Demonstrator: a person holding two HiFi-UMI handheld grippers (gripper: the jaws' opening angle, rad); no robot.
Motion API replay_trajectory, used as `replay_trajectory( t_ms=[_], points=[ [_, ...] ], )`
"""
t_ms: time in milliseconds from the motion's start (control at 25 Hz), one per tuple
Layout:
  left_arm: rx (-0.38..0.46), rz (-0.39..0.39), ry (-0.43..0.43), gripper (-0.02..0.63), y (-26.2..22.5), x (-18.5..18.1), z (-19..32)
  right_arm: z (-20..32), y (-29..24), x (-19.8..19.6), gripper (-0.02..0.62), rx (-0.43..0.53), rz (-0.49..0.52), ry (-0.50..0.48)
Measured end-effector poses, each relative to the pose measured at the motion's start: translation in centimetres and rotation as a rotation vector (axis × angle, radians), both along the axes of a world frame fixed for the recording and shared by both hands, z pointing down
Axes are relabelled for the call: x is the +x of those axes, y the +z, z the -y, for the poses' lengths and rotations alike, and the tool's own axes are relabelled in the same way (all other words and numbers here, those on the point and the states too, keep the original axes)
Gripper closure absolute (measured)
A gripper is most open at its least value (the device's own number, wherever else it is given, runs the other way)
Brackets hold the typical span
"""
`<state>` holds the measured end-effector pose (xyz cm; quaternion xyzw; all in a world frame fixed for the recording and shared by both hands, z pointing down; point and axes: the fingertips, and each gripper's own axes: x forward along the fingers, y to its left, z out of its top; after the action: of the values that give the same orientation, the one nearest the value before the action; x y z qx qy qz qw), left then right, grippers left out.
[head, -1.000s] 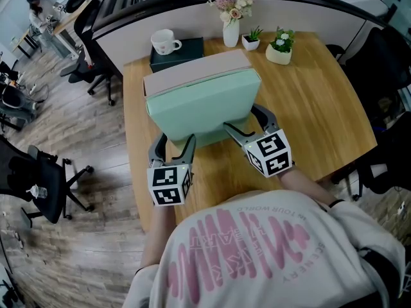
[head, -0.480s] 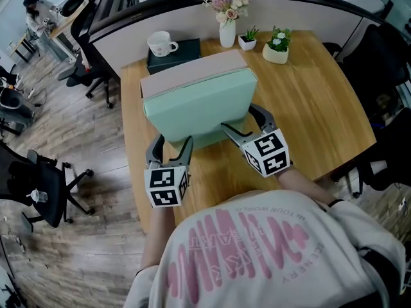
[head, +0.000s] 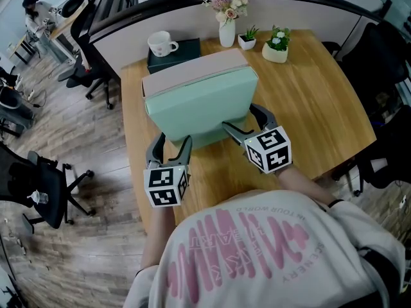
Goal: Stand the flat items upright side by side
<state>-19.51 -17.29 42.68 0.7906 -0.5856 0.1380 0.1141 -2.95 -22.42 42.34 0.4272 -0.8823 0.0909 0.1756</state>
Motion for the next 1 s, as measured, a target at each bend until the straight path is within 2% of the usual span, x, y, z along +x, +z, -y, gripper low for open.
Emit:
replay_trajectory(
  t_ms=[400,600,720,840,1000],
  points=[
    [0.041,-0.035,-0.014,0.314,-1.9,-1.1,-0.5,-0.1,-1.3,0.5,0.212,0.018,0.031,0.049],
    [0.042,-0.095,-0.045,0.321,-2.8,-2.5,-1.3,-0.7,-2.2,2.1,0.212,0.025,0.056,0.128],
    [0.007,-0.111,-0.079,0.334,-2.4,-3.5,-2.4,-1.6,-2.2,3.6,0.213,0.008,0.071,0.190],
    [-0.043,-0.113,-0.077,0.357,-0.9,-3.4,-3.9,-3.0,-0.9,5.2,0.269,-0.041,0.115,0.253],
    [-0.090,-0.164,-0.065,0.423,1.1,-2.1,-6.6,-5.7,2.6,5.8,0.404,-0.200,0.229,0.324]
  ],
)
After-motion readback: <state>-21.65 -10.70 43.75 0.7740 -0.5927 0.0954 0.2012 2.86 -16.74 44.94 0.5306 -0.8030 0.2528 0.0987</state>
